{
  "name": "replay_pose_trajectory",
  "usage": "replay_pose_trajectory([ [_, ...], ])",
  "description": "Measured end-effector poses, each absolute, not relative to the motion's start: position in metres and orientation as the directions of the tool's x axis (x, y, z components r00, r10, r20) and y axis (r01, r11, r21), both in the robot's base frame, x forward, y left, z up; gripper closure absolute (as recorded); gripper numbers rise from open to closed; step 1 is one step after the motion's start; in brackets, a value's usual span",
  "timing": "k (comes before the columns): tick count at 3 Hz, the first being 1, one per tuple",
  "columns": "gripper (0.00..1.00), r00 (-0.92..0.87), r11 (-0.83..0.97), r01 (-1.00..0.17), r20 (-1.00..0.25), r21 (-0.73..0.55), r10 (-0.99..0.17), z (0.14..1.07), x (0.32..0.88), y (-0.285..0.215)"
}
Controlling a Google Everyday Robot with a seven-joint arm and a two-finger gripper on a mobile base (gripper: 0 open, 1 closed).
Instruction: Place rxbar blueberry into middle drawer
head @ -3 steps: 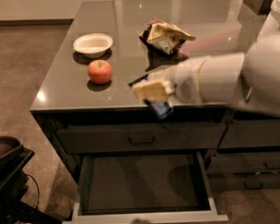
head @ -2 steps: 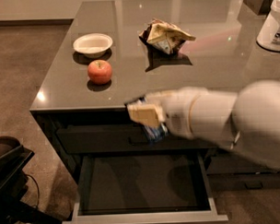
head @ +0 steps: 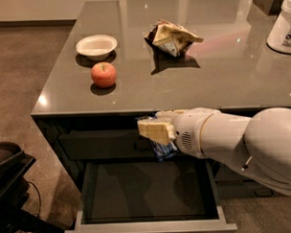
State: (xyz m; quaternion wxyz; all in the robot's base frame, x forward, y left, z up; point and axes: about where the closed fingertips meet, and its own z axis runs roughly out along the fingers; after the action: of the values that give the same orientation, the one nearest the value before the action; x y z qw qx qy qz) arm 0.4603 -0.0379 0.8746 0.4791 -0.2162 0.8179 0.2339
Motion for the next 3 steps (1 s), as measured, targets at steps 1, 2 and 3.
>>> replay_pose_trajectory([
  [1, 1.0, -0.472, 0.775, -0.593, -0.874, 0.219, -0.115, 0.855, 0.46, -0.036],
  [2, 1.0, -0.52, 0.741, -0.591, -0.853, 0.32, -0.047, 0.802, 0.45, -0.035],
  [3, 1.0, -0.568, 0.71, -0.563, -0.822, 0.423, 0.04, 0.736, 0.438, -0.033],
])
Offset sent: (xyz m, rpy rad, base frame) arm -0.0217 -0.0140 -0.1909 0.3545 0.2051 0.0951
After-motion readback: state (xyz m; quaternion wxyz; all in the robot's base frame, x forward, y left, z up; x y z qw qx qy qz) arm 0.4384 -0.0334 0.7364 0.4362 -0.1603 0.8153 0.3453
